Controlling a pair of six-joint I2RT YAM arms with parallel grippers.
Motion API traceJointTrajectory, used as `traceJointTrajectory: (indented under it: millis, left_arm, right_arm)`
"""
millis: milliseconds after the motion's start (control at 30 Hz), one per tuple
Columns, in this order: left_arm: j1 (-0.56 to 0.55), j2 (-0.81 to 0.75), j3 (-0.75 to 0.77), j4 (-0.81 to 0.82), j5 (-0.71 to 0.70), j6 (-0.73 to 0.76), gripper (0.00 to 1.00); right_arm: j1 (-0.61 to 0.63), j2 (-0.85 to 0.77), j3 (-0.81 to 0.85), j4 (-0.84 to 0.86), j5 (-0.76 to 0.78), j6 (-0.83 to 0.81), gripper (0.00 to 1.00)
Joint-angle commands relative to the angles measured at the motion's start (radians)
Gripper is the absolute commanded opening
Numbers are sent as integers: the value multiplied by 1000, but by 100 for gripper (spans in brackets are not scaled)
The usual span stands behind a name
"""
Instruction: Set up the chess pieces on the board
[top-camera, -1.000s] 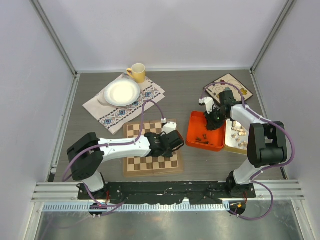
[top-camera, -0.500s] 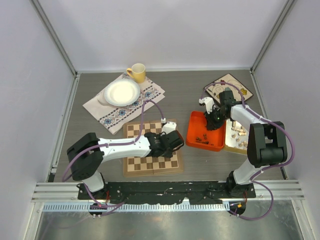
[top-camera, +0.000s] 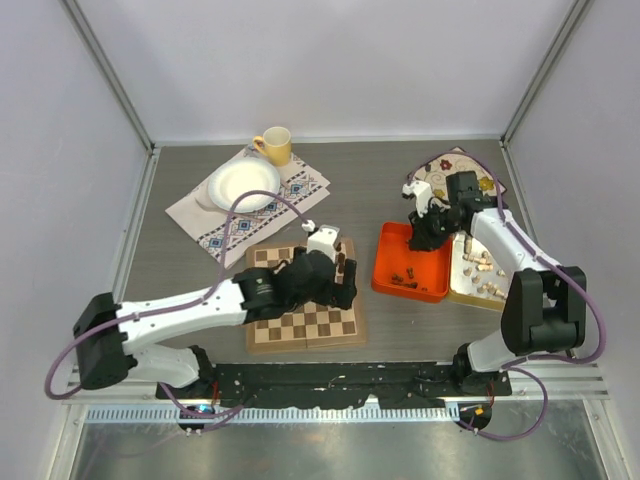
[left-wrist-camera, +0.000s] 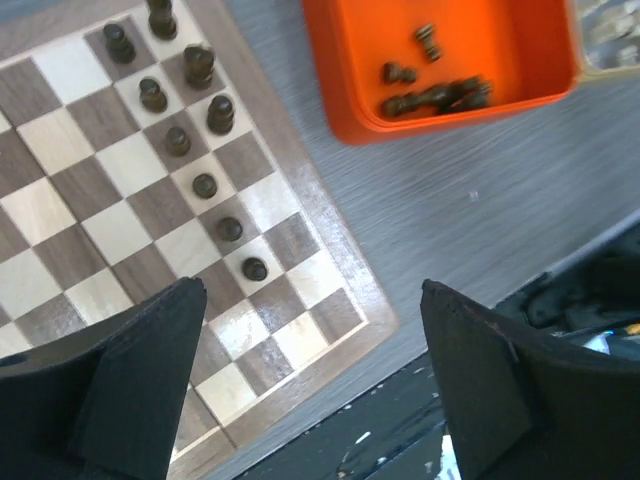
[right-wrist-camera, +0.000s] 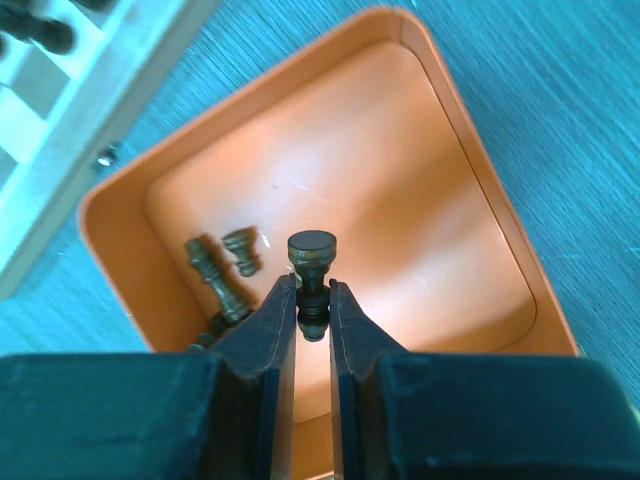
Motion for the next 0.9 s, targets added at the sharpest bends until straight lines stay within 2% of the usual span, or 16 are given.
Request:
traceJointTrajectory:
  millis: [0, 33, 67, 133, 200, 233, 333, 467, 567, 600, 867]
  left_arm:
    - [39, -156, -138, 318, 91, 194, 100]
    - [68, -170, -163, 381, 153, 210, 100]
    - [103, -181, -199, 491, 297, 198, 100]
    - [213, -184, -218, 611, 429, 133, 100]
    - [296, -154, -217, 658, 566, 21, 99]
    - [312, -140, -212, 697, 603, -8, 99]
    - [329, -72, -194, 782, 701, -106, 99]
    - [326, 29, -172, 915, 807, -243, 99]
    - [324, 68, -161, 942, 837, -287, 94]
    - [321, 72, -161, 943, 837, -293, 89]
    - [320, 75, -198, 926, 837, -313, 72]
  right_arm:
    - [-6, -73, 90, -115, -177, 41, 4]
    - [-7, -78, 102, -152, -219, -20, 3]
    - [-4, -80, 115, -197, -256, -72, 3]
    - [-2, -112, 121, -307, -336, -251, 4]
    - [8, -153, 98, -381, -372, -380, 5]
    - [16, -167, 89, -396, -382, -466, 5]
    - [77, -204, 59, -418, -402, -542, 5]
    - [201, -234, 29, -342, -402, -531, 5]
    - [247, -251, 18, -262, -391, -447, 5]
    - [249, -251, 20, -252, -392, -426, 5]
    - [249, -253, 36, -225, -423, -387, 5]
